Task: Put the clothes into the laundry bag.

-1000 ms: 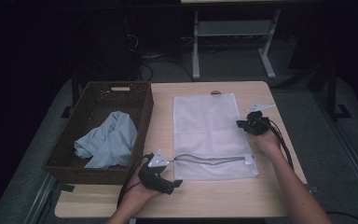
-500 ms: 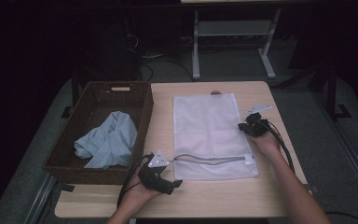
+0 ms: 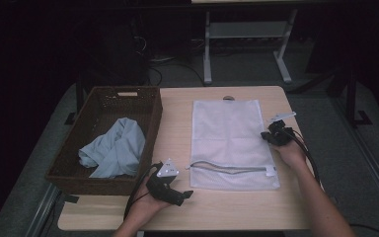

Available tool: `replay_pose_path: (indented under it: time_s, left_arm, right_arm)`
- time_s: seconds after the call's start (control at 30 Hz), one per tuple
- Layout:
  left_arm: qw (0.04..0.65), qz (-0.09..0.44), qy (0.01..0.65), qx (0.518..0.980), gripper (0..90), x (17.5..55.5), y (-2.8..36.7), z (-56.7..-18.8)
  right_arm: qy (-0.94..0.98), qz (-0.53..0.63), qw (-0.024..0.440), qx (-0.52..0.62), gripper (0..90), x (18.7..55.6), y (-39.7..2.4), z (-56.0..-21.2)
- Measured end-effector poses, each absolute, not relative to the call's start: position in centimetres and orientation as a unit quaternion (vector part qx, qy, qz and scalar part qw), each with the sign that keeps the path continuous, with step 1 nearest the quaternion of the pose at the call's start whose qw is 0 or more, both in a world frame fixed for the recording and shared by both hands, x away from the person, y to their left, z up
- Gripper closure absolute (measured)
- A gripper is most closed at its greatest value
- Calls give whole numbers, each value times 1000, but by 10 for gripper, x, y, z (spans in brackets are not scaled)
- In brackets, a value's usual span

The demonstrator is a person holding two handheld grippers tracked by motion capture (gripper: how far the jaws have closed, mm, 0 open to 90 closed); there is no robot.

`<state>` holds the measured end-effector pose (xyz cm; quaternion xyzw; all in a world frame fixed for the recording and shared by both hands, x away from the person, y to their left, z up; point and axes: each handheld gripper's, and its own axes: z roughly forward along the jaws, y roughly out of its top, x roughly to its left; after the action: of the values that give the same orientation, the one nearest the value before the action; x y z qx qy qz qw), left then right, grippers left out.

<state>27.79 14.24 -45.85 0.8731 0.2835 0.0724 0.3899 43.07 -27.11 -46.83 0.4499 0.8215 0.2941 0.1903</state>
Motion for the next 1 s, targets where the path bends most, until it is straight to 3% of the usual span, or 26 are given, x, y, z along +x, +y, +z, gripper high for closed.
replay_pose_path:
  time_s: [0.87, 1.0]
  left_arm:
    - [390, 73, 285, 872, 121, 278, 143, -458]
    - [393, 72, 286, 871, 121, 278, 143, -458]
  right_arm:
    - [805, 258, 208, 493, 893, 413, -312, -460]
    - [809, 269, 206, 480, 893, 397, -312, -449]
